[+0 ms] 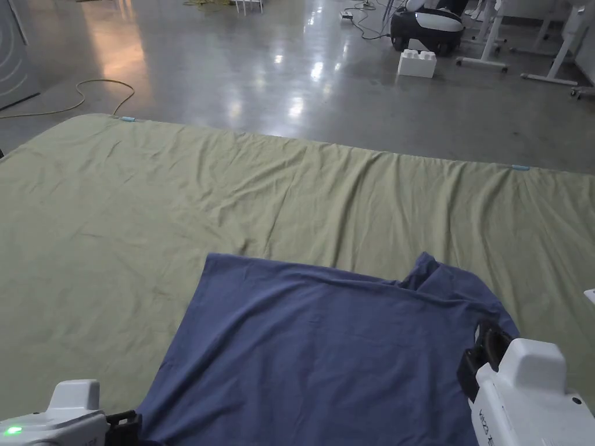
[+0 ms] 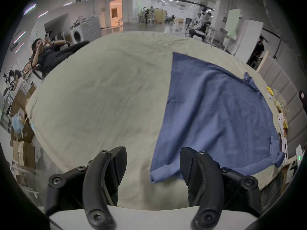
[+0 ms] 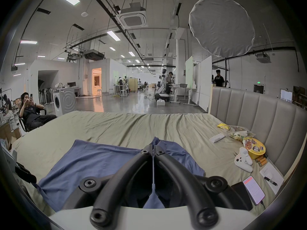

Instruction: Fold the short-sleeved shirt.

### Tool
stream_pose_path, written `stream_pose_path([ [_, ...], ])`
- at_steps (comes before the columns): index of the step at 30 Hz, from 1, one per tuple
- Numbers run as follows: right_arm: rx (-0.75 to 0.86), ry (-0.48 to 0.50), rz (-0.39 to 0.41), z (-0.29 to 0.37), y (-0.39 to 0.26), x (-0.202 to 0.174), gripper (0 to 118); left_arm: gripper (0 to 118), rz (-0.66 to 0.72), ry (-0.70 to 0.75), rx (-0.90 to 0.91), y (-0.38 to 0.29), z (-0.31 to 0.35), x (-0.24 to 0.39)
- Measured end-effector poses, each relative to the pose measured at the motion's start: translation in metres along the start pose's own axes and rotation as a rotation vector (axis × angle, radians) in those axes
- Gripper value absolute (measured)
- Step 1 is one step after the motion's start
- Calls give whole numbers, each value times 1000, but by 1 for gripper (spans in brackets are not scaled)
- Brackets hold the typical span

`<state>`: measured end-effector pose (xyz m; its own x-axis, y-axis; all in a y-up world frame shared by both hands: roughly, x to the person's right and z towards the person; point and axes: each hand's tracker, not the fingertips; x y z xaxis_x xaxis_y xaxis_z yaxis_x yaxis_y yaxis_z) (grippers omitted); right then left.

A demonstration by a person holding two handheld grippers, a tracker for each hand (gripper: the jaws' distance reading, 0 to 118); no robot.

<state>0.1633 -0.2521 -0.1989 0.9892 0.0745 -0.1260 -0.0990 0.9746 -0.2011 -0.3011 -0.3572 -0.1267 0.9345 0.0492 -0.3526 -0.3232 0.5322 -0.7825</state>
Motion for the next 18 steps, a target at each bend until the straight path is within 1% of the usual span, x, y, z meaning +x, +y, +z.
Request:
stream_pose_path([
  [5,-20,-1,8,1,-4,1,2,68,-56,37,-118,-5,-24,0],
  [9,-37,-5,13,0,-8,3,2,66,-74,29,-147,-6,-38,5],
  [12,-50,-9,9,2,-10,6,2,57,-84,31,-158,-6,-34,9],
  [14,-55,-12,7,2,-12,8,2,53,-85,1,-160,-8,-32,9],
  [15,-59,-13,5,2,-13,9,2,43,-82,-20,-163,-9,-32,10],
  [16,-63,-14,1,2,-15,10,2,36,-81,-27,-158,-10,-32,10],
  [18,-75,-15,-9,1,-17,12,2,16,-84,-72,-160,-11,-34,11],
])
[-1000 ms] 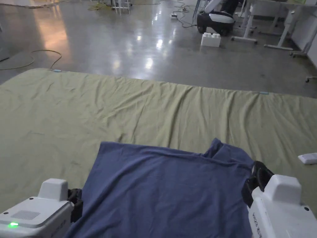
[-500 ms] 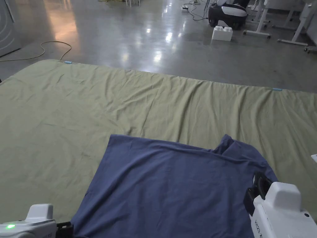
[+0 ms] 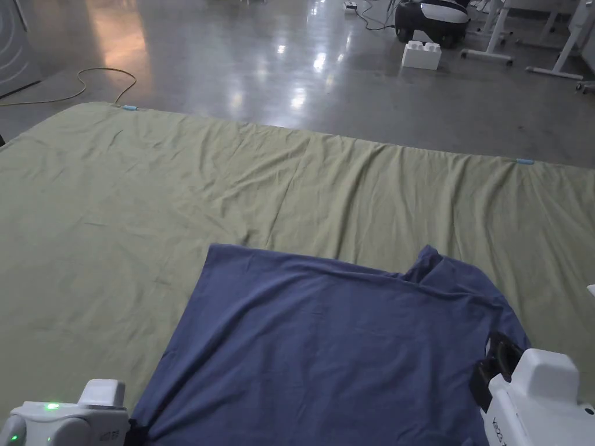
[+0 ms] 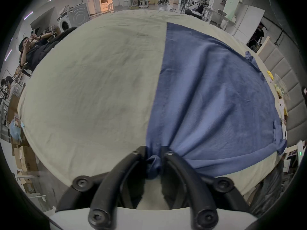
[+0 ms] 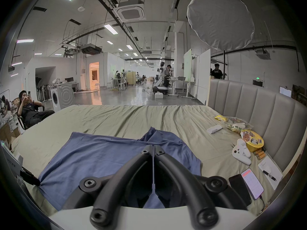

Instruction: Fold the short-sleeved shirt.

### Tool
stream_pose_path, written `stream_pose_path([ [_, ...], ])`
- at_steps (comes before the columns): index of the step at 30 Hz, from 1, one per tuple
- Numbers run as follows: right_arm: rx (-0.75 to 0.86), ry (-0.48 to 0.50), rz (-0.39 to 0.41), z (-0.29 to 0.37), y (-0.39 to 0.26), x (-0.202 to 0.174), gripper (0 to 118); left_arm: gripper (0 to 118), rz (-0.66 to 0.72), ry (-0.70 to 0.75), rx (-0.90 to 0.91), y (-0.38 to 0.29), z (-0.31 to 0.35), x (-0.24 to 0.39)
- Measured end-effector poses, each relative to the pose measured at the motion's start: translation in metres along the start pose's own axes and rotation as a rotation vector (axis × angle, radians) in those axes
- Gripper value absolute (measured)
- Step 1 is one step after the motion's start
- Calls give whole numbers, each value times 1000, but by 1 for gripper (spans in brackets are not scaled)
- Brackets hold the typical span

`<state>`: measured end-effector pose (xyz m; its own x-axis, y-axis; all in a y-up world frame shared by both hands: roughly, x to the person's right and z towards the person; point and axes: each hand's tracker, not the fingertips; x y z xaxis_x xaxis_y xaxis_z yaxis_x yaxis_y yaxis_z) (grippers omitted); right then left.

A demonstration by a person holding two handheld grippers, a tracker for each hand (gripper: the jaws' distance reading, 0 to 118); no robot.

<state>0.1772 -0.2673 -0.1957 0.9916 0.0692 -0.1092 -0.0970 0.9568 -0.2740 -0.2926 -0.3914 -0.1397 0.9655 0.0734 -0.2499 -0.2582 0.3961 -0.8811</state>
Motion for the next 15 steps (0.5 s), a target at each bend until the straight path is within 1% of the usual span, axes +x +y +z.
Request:
stream_pose_path([
  [1,-29,4,-32,-1,-3,1,2,11,-1,-8,1,-1,-1,1],
  [2,-17,2,-20,0,-3,3,2,10,-6,-14,2,-2,-3,1],
  [3,-33,5,-35,0,-5,4,2,9,-6,-4,-3,1,-4,-1],
  [5,-35,8,-32,2,-6,7,2,9,28,-30,10,1,3,-8],
  [10,-50,4,-7,11,-5,21,2,8,25,-49,70,2,28,-12],
  [15,-112,-22,27,20,-3,45,2,8,51,-83,123,3,48,-16],
])
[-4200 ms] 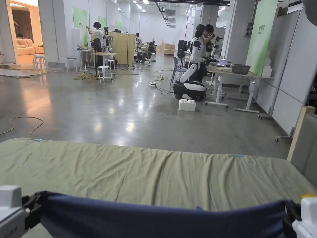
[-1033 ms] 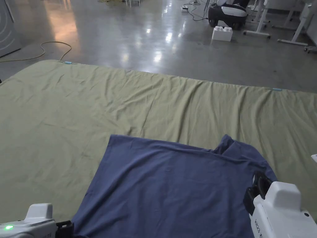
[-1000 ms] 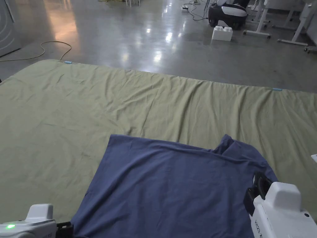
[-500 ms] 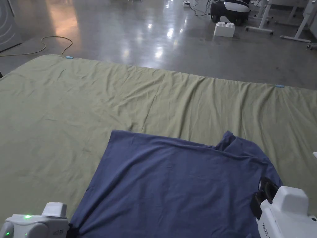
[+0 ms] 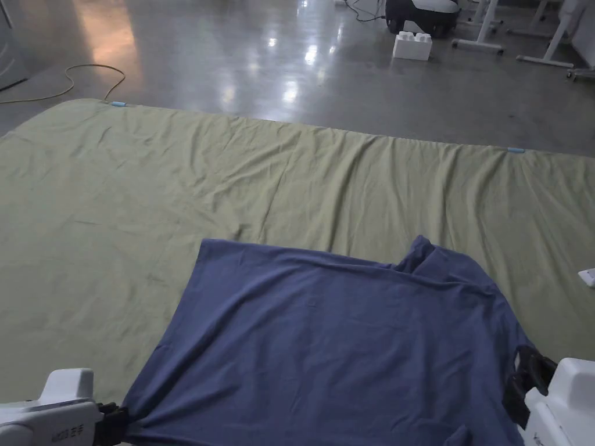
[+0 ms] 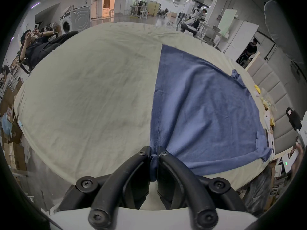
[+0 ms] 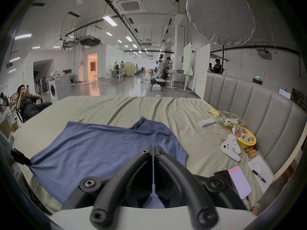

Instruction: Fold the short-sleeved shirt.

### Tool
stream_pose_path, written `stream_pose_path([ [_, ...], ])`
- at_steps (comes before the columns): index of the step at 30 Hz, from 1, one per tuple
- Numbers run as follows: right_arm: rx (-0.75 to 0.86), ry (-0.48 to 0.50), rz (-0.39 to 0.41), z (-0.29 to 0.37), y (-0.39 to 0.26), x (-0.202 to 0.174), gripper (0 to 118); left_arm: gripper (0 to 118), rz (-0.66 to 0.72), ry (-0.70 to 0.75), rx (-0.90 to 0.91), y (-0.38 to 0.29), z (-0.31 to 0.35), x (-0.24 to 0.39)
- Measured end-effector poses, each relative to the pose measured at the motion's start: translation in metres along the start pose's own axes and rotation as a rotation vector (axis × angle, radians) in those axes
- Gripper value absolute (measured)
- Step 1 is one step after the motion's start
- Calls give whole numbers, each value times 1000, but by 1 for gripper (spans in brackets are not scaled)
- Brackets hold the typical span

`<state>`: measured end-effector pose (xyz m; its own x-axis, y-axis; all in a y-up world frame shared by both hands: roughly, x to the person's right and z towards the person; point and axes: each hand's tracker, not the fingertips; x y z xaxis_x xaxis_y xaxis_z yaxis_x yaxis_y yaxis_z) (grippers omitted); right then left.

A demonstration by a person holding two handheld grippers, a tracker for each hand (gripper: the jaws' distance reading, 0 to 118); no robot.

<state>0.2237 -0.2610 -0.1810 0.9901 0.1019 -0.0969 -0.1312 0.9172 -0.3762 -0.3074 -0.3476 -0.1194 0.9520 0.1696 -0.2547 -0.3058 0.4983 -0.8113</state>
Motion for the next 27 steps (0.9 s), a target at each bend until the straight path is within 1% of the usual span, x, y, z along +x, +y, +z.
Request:
stream_pose_path([
  [2,-72,-15,23,1,-1,11,3,8,-3,3,10,1,3,1],
  [3,-110,-19,32,2,-2,17,6,8,-6,1,12,2,3,1],
  [5,-183,-40,35,3,-8,30,23,8,-16,8,11,2,0,3],
  [6,-222,-49,31,5,-14,35,37,8,-21,14,9,2,-2,4],
  [7,-275,-45,32,5,-19,42,46,8,-29,20,-2,1,-5,6],
  [8,-325,-40,15,4,-26,49,54,8,-30,22,-12,-1,-7,9],
  [11,-466,-23,-3,3,-50,63,60,8,-31,34,-27,-5,-18,9],
  [12,-513,-12,7,2,-59,66,67,8,-32,38,-31,-6,-21,8],
  [13,-540,-15,4,1,-67,67,68,8,-34,44,-41,-8,-23,8],
  [17,-688,-11,39,-4,-99,65,68,8,-36,44,-28,-9,-24,8],
  [22,-749,-4,13,-18,-125,61,67,8,-43,44,-24,-8,-22,8],
  [23,-763,-4,17,-22,-127,59,62,8,-47,46,-23,-8,-22,8],
  [24,-771,1,13,-24,-129,59,50,8,-46,47,-20,-8,-22,8],
  [26,-770,60,-62,-26,-130,58,28,8,-44,43,-19,-7,-22,8],
  [27,-768,65,-65,-27,-130,57,19,8,-44,44,-18,-7,-22,7],
])
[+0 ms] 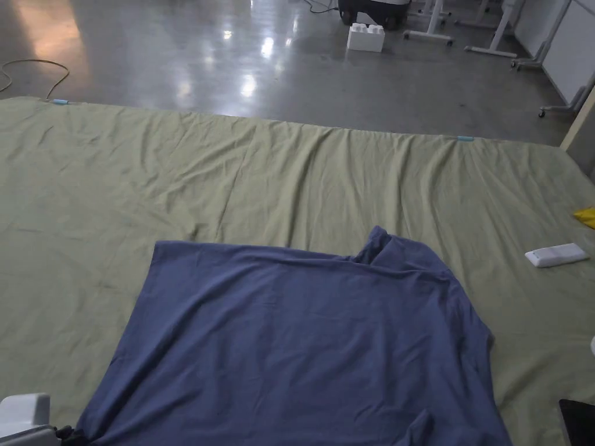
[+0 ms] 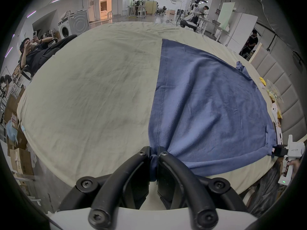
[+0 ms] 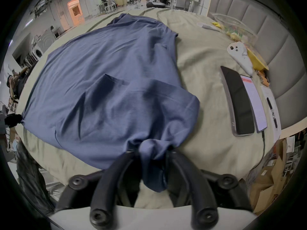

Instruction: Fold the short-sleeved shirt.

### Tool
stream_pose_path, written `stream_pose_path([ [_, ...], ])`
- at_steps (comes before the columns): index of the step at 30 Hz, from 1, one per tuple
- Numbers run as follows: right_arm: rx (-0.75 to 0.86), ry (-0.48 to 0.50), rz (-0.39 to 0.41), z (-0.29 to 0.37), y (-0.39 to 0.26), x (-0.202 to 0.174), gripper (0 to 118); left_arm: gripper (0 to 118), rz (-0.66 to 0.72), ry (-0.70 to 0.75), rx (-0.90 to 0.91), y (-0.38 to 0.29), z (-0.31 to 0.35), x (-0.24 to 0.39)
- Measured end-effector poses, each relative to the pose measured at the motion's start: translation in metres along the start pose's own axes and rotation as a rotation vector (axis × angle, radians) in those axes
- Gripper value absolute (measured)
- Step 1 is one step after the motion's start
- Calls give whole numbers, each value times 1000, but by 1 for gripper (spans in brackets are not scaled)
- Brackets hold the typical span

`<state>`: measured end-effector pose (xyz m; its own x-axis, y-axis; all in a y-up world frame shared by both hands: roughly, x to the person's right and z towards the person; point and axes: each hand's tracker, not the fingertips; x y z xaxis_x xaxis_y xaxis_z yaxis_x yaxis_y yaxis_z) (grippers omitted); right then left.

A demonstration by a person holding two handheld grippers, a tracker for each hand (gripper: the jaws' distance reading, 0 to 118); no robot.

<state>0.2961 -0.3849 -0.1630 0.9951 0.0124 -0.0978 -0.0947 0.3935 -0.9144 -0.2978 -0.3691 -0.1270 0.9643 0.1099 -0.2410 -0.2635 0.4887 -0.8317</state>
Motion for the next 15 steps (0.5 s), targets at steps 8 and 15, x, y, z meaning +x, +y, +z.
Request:
stream_pose_path([
  [8,74,-67,73,28,10,-10,10,8,23,-8,85,6,12,1],
  [15,231,-50,68,68,56,-15,10,8,0,-24,204,39,26,12],
])
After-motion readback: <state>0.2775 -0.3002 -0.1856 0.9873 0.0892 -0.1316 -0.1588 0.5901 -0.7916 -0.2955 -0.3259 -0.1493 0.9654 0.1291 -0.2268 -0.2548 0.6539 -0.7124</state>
